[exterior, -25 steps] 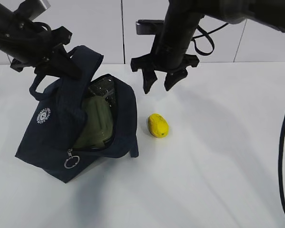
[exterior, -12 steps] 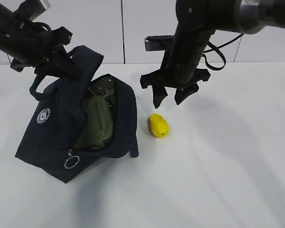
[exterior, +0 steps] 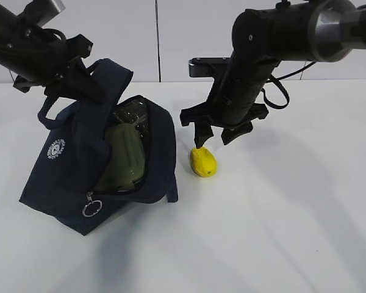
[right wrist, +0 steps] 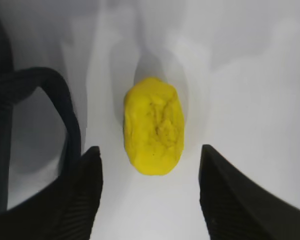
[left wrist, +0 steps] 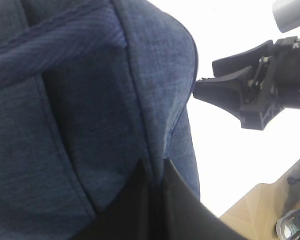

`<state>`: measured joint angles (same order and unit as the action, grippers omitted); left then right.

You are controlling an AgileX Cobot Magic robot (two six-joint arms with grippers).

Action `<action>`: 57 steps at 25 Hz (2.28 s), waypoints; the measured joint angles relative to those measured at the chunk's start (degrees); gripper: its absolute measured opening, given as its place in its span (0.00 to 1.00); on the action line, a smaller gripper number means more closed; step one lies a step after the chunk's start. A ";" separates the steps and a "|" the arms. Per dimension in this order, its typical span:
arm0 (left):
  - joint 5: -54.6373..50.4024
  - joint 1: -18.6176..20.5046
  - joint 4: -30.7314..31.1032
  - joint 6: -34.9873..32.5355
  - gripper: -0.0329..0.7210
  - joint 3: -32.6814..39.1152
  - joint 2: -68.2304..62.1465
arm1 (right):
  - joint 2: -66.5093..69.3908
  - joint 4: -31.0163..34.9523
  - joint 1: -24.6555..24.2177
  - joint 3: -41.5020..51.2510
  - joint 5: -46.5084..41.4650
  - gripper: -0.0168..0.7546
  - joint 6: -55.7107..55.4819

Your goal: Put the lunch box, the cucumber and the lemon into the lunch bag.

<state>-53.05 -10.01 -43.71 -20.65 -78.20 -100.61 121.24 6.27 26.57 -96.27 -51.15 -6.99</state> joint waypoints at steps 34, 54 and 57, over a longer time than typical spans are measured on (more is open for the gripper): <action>0.00 0.00 0.00 0.00 0.03 0.00 0.00 | 6.21 3.09 0.00 0.12 5.48 0.62 4.96; -0.76 0.00 0.00 0.00 0.03 0.00 0.00 | 8.20 5.01 0.00 0.12 5.22 0.55 4.98; -0.76 0.00 0.00 0.00 0.03 0.00 0.00 | 8.20 5.01 0.00 0.12 5.22 0.53 4.62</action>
<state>-53.81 -10.01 -43.71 -20.65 -78.20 -100.61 129.44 11.28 26.57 -96.15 -45.93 -2.37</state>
